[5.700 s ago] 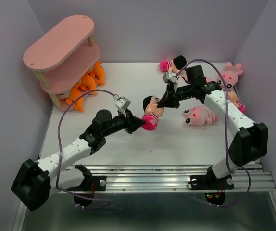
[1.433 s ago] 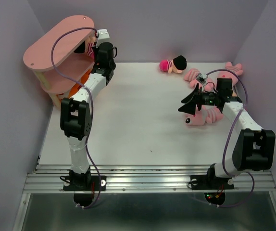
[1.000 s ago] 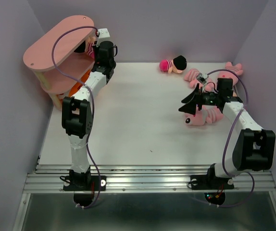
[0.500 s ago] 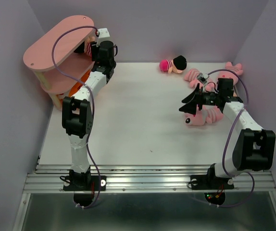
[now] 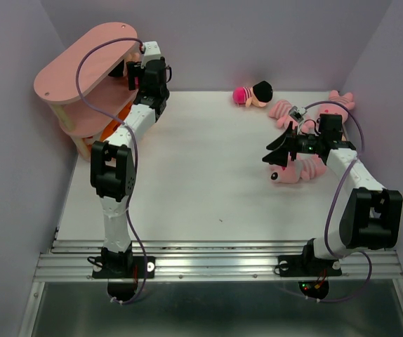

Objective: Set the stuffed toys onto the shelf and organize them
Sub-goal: Place the stuffed toy onto shelf

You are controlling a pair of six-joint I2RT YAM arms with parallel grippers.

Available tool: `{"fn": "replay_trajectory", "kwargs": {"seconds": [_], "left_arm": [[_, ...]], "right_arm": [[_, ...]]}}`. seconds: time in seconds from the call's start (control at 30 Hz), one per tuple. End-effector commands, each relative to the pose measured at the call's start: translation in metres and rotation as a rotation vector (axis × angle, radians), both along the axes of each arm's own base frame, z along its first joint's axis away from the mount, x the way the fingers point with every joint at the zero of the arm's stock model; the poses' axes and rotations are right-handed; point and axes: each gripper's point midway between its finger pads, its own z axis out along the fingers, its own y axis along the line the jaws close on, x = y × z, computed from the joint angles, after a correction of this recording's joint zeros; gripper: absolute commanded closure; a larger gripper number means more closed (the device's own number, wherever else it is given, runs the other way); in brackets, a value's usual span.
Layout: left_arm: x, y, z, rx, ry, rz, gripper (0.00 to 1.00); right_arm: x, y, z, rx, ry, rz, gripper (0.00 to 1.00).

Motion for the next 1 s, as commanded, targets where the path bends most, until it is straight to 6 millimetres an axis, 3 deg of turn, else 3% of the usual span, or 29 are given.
{"fn": "replay_trajectory", "kwargs": {"seconds": [0.0,0.17,0.4,0.7,0.8,0.97], "left_arm": [[-0.014,0.007,0.059,-0.046,-0.123,0.001,0.09],[-0.019,0.001,0.07,-0.065,-0.137,-0.047,0.01],[-0.03,-0.017,0.081,-0.111,-0.142,-0.151,0.01],[-0.045,-0.06,0.066,-0.181,-0.051,-0.359,0.01],[-0.058,-0.075,0.067,-0.177,-0.006,-0.441,0.01],[-0.099,-0.089,0.088,-0.189,0.009,-0.569,0.01]], "right_arm": [[-0.001,0.0,0.017,0.015,-0.075,0.019,0.0],[-0.002,0.0,0.017,0.017,-0.075,0.022,0.0],[-0.005,0.001,0.019,0.025,-0.089,0.038,0.0],[0.004,-0.008,0.016,-0.042,-0.124,-0.034,0.0],[0.013,-0.015,0.015,-0.104,-0.149,-0.099,0.0],[0.025,-0.029,0.013,-0.179,-0.174,-0.19,0.0]]}}
